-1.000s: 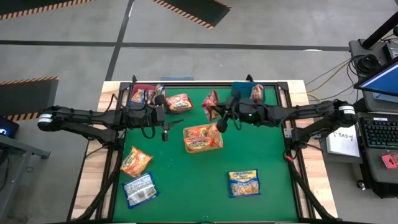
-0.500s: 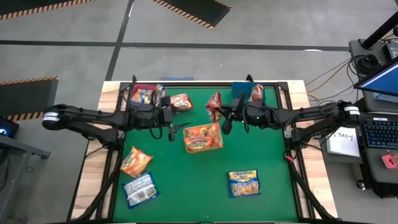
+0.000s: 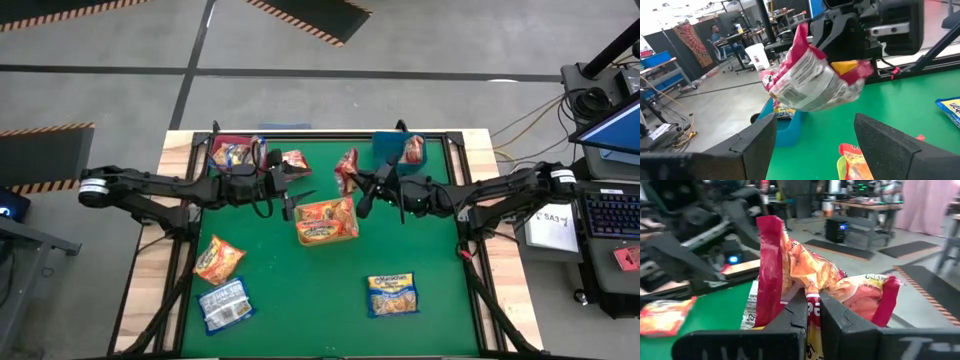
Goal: Sort Maruchan noodles
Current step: Put the red noodle pack into the blue bin
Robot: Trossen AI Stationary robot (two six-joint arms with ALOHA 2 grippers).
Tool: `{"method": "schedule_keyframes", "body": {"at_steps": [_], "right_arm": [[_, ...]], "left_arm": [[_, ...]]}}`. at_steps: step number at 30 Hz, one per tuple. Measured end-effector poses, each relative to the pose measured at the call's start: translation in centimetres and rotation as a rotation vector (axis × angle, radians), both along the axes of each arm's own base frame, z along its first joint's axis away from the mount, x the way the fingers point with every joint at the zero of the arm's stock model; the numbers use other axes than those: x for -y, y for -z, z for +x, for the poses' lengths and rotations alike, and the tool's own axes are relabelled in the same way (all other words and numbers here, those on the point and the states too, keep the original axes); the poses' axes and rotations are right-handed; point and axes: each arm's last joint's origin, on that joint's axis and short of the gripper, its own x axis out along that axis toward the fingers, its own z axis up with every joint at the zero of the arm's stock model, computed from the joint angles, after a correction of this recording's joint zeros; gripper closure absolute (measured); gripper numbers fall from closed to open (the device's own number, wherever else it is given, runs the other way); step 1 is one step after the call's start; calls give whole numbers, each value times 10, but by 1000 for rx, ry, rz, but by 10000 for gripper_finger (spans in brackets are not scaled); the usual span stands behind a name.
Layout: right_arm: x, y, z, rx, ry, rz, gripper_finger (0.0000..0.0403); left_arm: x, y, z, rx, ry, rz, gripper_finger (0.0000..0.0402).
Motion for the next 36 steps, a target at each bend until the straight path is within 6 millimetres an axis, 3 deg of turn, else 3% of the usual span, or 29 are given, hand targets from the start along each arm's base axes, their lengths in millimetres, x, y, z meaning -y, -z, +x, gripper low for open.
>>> {"method": "schedule_keyframes", "body": {"at_steps": [10,26,36], "right_arm": [[-2,-3,-2,60,75,8,390],[-2,-2,-2,47,75,-1,390],[-2,0,0,39,75,-2,390]], "left_arm": [[0,4,5,7,35,-3,156],[-10,9,61,126,55,-134,169],[-19,17,73,169,30,-220,171]]}}
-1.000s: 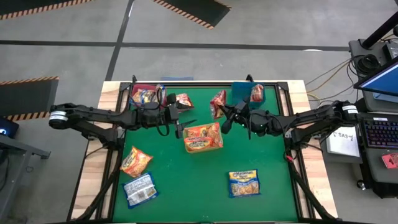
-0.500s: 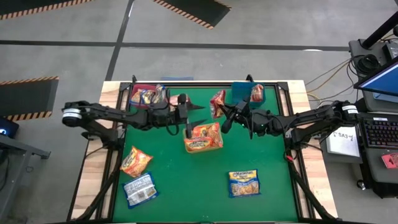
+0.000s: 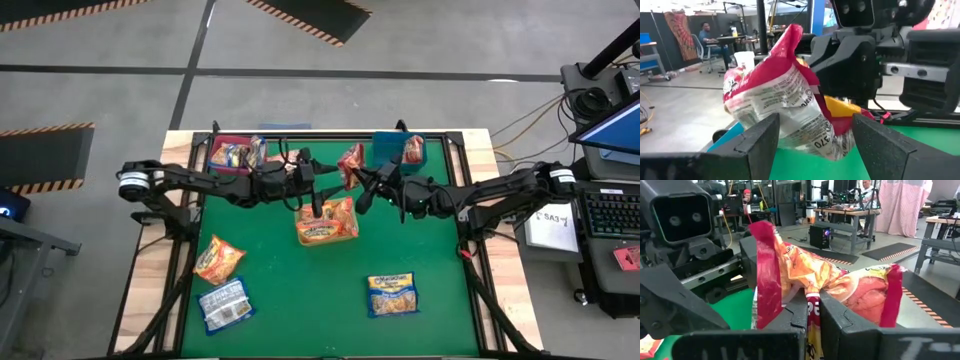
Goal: Sort Maruchan noodles
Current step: Put the red noodle pack into the blue bin
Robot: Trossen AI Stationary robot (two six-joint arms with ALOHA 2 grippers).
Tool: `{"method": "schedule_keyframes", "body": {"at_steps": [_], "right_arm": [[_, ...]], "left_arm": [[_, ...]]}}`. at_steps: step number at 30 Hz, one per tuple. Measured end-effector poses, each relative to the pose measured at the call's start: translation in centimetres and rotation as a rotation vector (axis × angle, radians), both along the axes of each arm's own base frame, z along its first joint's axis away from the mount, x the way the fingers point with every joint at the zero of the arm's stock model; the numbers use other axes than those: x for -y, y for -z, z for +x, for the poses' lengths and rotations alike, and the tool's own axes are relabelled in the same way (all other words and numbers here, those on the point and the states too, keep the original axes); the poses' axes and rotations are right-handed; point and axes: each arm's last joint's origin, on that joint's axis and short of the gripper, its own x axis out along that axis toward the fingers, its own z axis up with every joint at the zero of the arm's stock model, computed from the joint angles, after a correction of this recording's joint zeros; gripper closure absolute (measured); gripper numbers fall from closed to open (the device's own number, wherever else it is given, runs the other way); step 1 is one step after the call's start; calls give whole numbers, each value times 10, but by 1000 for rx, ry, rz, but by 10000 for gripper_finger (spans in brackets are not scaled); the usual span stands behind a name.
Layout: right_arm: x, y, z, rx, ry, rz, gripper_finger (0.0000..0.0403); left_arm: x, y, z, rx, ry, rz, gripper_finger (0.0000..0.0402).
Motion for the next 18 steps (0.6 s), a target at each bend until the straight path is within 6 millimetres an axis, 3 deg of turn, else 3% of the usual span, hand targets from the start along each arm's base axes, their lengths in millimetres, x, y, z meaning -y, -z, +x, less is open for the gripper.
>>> {"method": "schedule_keyframes", "body": {"at_steps": [11,18], "right_arm": [[0,16,10,-58,-7,2,390],[-1,16,11,-51,-8,10,390]], "left_arm": [[-4,7,2,-20,-82,-11,180],[-5,9,2,-33,-85,-3,277]]}}
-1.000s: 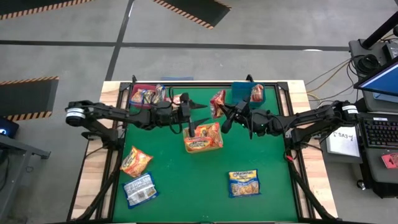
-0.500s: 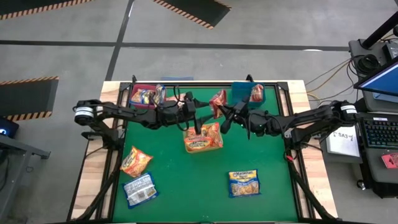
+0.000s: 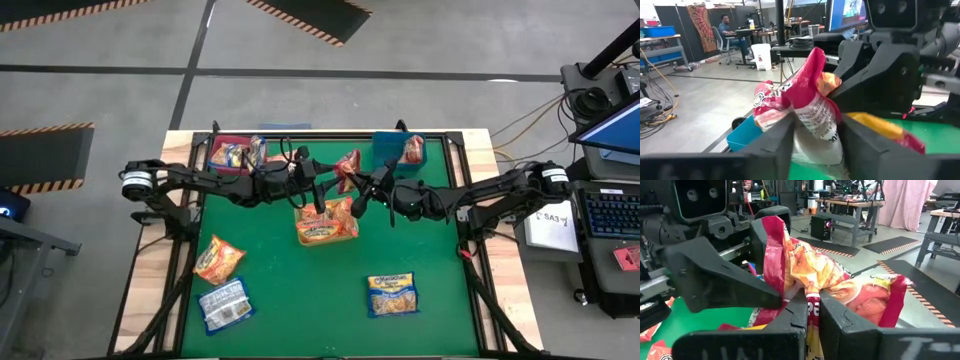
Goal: Sort Maruchan noodles
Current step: Put the red noodle pack into the blue bin
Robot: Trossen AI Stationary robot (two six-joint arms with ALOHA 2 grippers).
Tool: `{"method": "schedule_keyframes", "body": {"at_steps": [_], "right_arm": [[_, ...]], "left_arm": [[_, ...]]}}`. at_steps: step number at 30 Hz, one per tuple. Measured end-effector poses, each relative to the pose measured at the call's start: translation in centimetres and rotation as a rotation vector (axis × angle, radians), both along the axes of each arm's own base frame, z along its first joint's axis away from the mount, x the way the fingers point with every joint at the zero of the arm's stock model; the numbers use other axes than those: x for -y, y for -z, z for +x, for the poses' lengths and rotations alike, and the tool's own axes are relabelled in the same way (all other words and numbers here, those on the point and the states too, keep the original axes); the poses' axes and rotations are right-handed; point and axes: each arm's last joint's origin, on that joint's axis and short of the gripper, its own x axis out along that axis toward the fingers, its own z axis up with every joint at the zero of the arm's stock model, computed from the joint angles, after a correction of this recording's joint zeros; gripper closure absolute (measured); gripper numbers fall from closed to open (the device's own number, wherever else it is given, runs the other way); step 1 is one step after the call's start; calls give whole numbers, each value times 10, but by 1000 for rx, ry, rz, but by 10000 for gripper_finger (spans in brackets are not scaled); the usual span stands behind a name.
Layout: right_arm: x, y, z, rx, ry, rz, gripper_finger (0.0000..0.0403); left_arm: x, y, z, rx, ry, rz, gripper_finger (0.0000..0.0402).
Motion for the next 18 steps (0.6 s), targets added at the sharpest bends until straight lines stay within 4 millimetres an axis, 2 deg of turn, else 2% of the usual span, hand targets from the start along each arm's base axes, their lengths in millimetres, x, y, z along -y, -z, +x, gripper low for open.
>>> {"method": "schedule_keyframes", "body": {"at_steps": [6,12,18], "right_arm": [[0,0,0,19,-13,33,378],[-2,-5,-4,57,-74,102,295],[-7,-27,-20,115,-288,166,204]], "left_arm": [[0,2,0,-22,-1,26,388],[1,1,-2,-44,12,62,391],[6,-7,-10,-20,159,96,397]]}}
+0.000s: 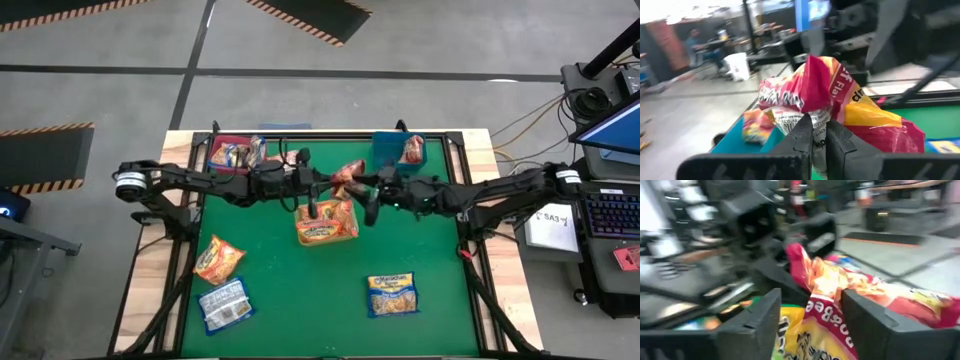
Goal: Sort Maruchan noodles
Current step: Put the red noodle pack into the blue bin
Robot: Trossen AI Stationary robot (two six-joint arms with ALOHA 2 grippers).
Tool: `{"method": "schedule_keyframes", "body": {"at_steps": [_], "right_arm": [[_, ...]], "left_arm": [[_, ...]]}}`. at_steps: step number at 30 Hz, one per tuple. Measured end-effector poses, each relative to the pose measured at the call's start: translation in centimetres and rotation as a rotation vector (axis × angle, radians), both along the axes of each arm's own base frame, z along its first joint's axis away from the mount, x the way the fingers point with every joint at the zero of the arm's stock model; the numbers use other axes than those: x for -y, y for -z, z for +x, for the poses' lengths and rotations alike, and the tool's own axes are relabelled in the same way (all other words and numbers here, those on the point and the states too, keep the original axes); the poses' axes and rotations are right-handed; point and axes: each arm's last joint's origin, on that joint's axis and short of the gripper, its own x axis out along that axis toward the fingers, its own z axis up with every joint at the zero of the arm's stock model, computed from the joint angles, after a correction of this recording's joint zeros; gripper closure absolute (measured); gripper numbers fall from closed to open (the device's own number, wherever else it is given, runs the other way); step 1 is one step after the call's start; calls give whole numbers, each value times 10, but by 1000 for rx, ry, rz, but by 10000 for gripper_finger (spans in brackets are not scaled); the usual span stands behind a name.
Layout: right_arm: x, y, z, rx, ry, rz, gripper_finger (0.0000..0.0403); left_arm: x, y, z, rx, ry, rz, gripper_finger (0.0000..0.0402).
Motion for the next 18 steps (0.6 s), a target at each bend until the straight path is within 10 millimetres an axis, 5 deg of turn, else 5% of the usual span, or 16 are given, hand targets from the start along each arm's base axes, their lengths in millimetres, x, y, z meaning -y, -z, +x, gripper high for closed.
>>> {"method": "schedule_keyframes", "body": {"at_steps": [10,18], "right_arm": [[-7,-31,-48,-1,-271,61,137],[-8,-15,-39,-108,-283,7,131]], "left_arm": [[17,-15,-35,126,396,123,400],[19,-22,-51,205,410,121,400]]}}
